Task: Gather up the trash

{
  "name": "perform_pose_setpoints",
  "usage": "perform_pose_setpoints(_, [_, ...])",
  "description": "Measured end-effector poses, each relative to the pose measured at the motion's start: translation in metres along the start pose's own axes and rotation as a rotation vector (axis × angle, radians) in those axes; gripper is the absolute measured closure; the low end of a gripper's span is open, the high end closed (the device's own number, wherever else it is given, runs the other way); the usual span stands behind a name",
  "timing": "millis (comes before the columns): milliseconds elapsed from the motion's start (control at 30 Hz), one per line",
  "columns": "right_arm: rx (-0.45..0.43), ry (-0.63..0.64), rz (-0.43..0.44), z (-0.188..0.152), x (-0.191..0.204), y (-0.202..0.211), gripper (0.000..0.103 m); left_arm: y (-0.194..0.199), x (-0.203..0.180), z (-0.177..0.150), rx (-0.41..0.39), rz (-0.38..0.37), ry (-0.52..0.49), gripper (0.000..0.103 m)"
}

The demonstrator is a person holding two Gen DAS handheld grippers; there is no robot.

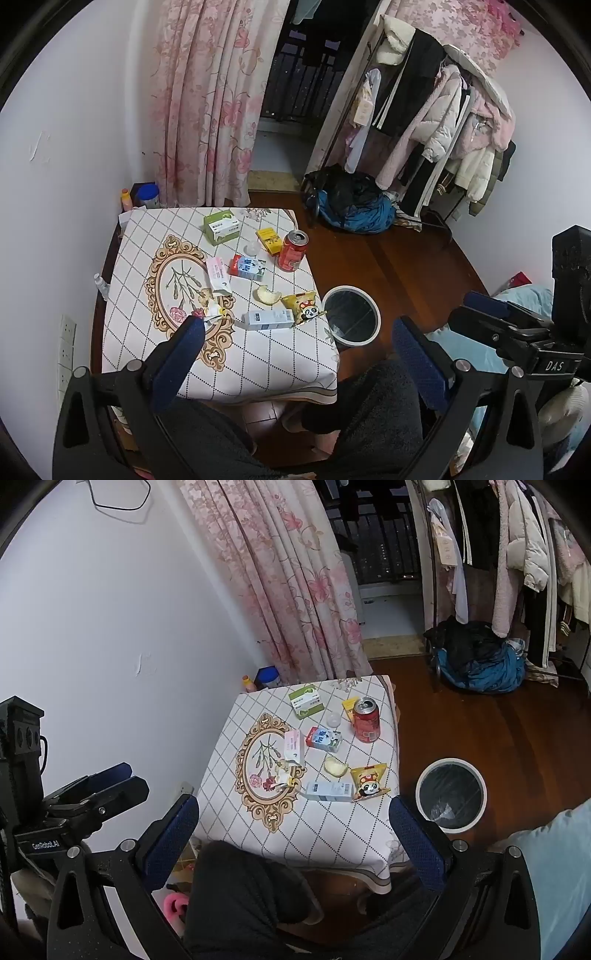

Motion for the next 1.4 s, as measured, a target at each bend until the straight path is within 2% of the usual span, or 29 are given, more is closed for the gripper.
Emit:
perform_pose_setpoints(433, [0.008,0.008,0.011,0.0,0.002,-0.003,0.0,0.0,0.0,0.0,0.0,0.006,-0.001,0.0])
perform_pose_setpoints(700, [0.004,0.018,0.008,0.001,0.005,-0.006,0.0,0.0,0.014,-0.005,-0.003,0.009,-0.001,0.0])
perform_pose_setpoints(1400, [0.005,0.023,0.0,0.0,0.0,-0.002,0.0,0.005,0.011,-0.004,-0.003,0.006,0.002,0.0])
Point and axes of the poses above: each gripper's, at about its wrist camera, not at the fingertips, and y roughly against the way its jaws point, x to its left, z to its top, the point moved 10 cm from there along -y, roughly the way its jaws point, and after that the axes turned 2 degrees about y, right-handed, at the moved point
